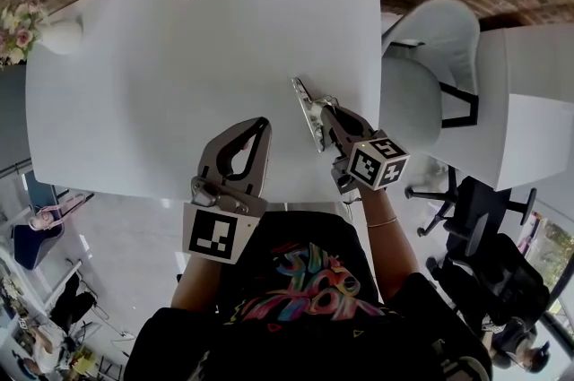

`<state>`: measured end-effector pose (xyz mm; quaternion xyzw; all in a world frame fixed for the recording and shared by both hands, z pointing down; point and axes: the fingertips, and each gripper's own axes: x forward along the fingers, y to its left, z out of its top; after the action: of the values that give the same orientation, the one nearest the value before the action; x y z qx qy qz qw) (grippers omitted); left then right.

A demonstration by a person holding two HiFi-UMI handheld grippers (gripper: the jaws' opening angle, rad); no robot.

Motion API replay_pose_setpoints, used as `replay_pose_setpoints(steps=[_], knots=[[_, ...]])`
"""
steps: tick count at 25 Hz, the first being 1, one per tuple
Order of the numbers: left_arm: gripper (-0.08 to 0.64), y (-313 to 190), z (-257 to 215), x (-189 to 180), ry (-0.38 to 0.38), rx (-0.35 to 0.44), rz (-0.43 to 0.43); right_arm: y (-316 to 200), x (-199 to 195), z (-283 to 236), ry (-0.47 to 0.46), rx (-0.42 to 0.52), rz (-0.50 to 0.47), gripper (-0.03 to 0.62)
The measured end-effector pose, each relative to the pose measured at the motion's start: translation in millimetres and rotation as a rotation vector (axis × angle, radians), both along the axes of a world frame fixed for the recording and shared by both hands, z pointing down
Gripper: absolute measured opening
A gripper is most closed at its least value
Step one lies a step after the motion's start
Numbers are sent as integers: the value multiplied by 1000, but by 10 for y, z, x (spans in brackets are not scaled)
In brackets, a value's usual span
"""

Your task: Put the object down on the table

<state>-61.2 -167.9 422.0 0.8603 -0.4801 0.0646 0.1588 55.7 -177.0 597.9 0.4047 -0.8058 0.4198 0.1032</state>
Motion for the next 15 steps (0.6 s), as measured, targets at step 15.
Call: replay_pose_setpoints(steps=[15], knots=[[25,92,-70,183,-8,16,12,44,162,31,-135,-63,91,112]])
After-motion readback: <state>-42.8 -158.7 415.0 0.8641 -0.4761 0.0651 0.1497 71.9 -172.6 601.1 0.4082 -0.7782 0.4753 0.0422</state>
